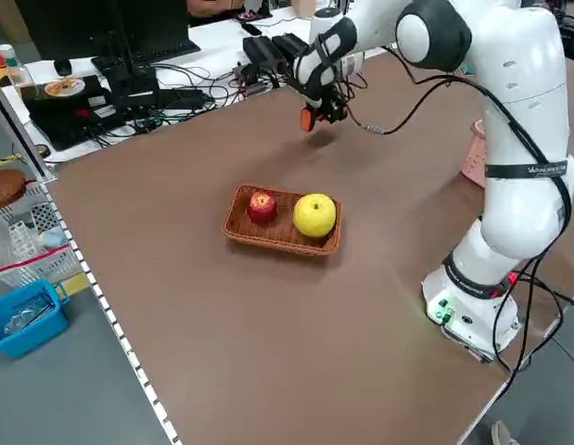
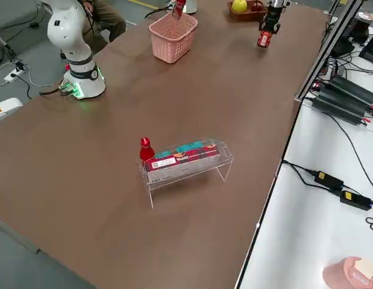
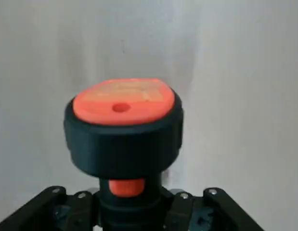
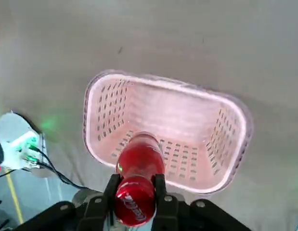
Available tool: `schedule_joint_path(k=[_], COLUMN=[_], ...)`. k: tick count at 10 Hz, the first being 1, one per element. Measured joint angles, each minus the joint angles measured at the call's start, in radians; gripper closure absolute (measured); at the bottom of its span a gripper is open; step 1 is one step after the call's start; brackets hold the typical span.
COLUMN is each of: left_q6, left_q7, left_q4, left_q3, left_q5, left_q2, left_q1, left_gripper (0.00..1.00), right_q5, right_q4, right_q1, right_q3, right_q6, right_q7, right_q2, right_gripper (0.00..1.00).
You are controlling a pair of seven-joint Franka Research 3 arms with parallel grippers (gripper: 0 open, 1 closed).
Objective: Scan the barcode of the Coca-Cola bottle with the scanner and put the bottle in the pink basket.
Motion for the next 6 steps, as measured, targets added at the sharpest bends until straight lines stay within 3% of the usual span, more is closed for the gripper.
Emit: schedule_joint_path(k=[3, 6], left_q6=[0.087, 0.087], left_q7=[0.021, 0.106], left_q4=[-0.041, -0.048], left_q3=[-0.003, -0.010], left_q5=[0.035, 0.036], left_q2=[0.045, 0.046], left_q1=[0.011, 0.010], left_gripper=[0.91, 0.91], right_q5=[-0.108, -0.179], right_q4=[-0.080, -0.121], right_q1=[0.003, 0.002], right_q3=[0.095, 0.095], right_q6=[0.155, 0.263], right_q7=[0.100, 0.103], right_q2=[0.008, 0.060], right_gripper=[0.67, 0.67])
